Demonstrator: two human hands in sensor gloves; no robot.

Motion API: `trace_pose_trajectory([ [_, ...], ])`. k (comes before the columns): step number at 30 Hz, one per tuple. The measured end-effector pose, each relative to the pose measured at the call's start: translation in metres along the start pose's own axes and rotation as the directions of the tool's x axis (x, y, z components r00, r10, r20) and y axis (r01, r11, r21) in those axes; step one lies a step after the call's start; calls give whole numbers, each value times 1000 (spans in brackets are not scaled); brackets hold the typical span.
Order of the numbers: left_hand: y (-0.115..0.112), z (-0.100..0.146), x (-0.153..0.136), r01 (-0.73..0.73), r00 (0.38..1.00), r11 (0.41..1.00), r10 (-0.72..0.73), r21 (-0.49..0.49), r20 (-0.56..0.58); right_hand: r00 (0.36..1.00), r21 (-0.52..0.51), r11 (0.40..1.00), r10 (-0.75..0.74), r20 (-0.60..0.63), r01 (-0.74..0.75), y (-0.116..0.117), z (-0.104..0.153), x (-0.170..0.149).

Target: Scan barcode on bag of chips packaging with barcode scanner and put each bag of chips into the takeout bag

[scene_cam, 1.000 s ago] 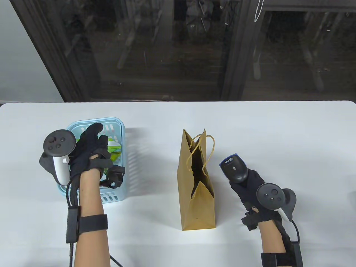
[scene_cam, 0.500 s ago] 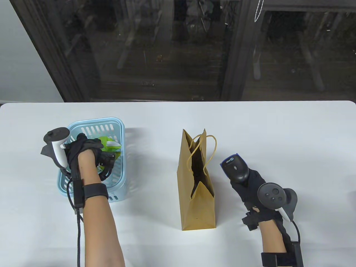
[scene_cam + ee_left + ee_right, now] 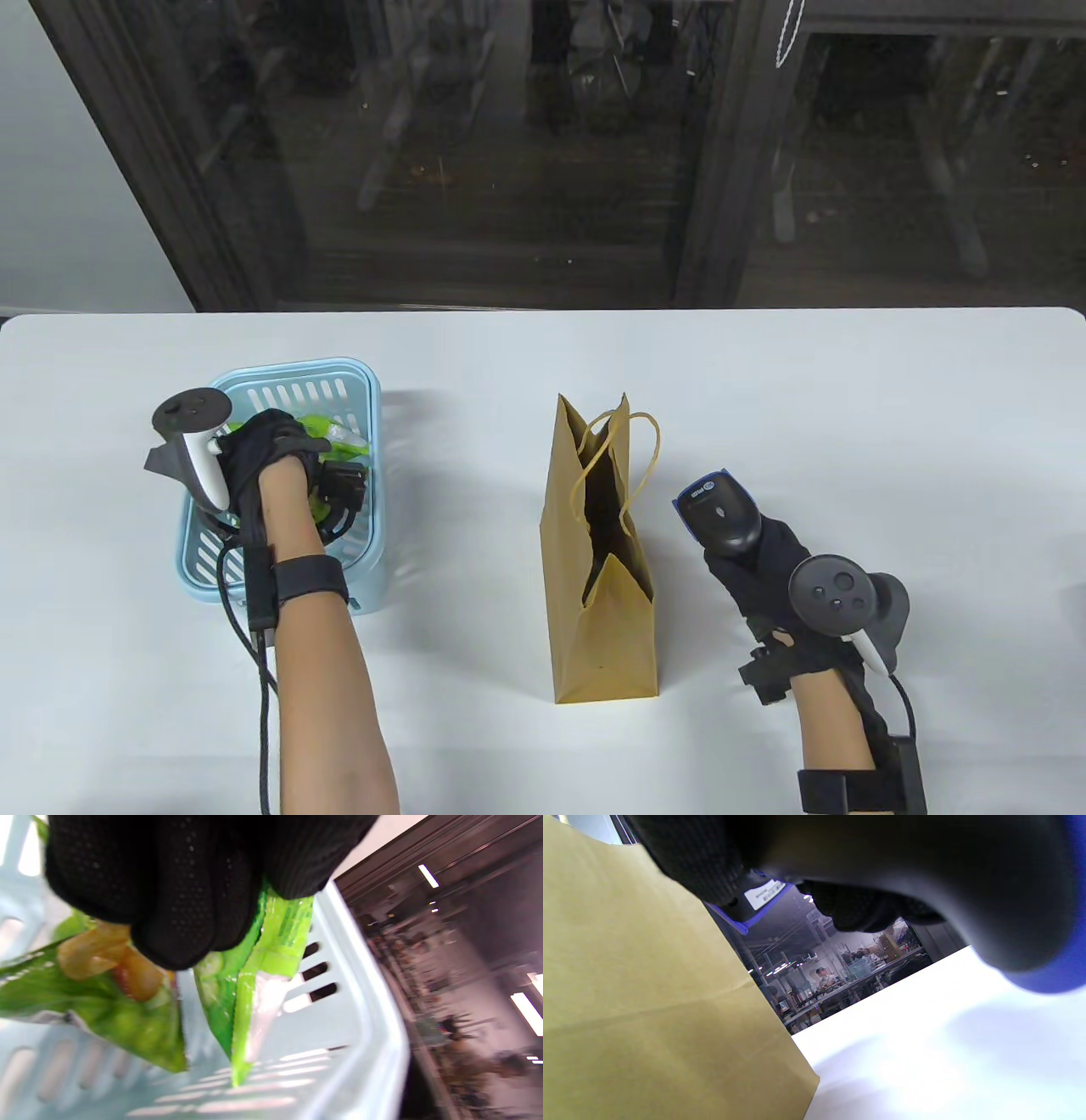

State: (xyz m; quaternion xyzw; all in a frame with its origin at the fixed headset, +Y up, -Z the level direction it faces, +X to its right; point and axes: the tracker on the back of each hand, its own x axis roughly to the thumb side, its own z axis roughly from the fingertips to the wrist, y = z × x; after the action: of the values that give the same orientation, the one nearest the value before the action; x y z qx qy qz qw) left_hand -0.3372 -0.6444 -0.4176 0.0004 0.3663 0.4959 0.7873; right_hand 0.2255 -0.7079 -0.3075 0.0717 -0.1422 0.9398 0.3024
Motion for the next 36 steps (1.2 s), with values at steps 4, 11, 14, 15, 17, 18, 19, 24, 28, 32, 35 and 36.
trace_pose_trajectory([
  [4, 14, 24, 10, -70, 990, 997, 67, 17, 124, 1000, -9, 1000, 0, -2, 0, -1, 0, -1],
  [11, 38, 69, 24, -133, 933, 987, 95, 88, 347, 1000, -35, 999, 6, 15, -5, -6, 3, 3],
  [14, 38, 85, 28, -208, 867, 978, 176, 17, 466, 1000, -62, 998, -17, 18, 18, -9, 4, 4],
  [15, 37, 89, 29, -225, 843, 974, 198, -7, 500, 999, -62, 998, -26, 22, 27, -11, 4, 4],
  [17, 35, 100, 32, -263, 782, 963, 253, -68, 570, 999, -81, 996, -38, 30, 41, -15, 4, 6],
  [18, 34, 107, 34, -271, 749, 958, 271, -93, 605, 998, -92, 994, -57, 33, 60, -19, 4, 7],
  [19, 32, 115, 36, -269, 712, 955, 283, -122, 643, 995, -109, 990, -88, 44, 93, -24, 4, 8],
  [24, 22, 155, 48, -281, 529, 921, 382, -269, 758, 961, -190, 942, -262, 90, 275, -44, 1, 21],
  [28, 13, 191, 63, -268, 404, 887, 457, -375, 792, 928, -200, 909, -339, 156, 366, -64, -5, 41],
  [32, 3, 229, 73, -232, 293, 837, 547, -496, 785, 862, -168, 856, -447, 238, 490, -88, -8, 65],
  [35, -4, 252, 76, -201, 252, 833, 553, -516, 794, 812, -136, 819, -503, 296, 558, -107, -4, 85],
  [36, -6, 257, 76, -190, 242, 826, 563, -531, 790, 801, -123, 814, -511, 312, 568, -111, -2, 90],
])
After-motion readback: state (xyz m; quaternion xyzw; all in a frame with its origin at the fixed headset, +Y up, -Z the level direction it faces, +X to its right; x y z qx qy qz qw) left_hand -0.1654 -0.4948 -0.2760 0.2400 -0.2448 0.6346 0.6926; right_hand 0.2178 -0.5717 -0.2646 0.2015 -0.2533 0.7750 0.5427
